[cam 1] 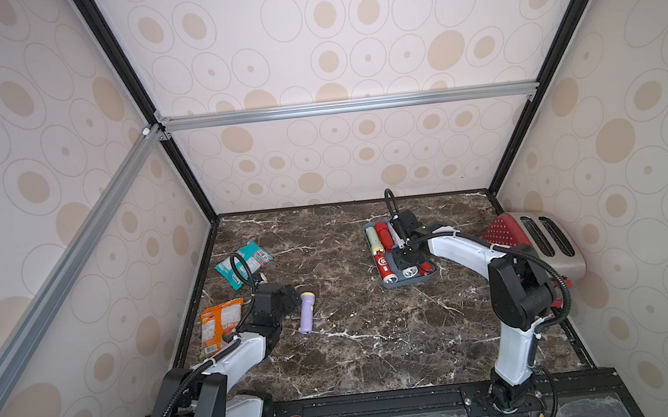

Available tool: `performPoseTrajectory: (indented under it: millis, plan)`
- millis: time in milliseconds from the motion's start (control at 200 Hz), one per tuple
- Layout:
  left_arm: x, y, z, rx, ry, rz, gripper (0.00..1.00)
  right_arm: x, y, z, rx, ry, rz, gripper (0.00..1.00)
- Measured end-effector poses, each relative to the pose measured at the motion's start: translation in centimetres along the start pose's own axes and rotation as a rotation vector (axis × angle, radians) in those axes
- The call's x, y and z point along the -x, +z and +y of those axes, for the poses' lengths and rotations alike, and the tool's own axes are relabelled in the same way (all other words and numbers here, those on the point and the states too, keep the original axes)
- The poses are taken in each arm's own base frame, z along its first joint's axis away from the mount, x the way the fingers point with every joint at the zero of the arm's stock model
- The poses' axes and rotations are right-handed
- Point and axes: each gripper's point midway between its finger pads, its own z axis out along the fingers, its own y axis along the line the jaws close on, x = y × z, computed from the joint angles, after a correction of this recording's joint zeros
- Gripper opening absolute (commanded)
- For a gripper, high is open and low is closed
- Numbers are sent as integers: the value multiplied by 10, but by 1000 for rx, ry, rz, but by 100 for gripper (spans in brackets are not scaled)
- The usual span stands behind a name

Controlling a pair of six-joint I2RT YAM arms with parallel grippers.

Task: Put the flashlights into the storage boxes
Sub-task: Place the flashlight at the storage box.

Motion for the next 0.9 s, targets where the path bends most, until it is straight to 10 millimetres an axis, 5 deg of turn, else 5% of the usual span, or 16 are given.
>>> performPoseTrajectory:
  millis: [280, 900]
  plan:
    - [1, 0, 0, -1, 2, -1, 99, -7, 22, -17, -31, 8, 54, 34]
    - [1, 0, 0, 0, 3, -1, 99, -2, 15, -16, -24, 30, 31, 51]
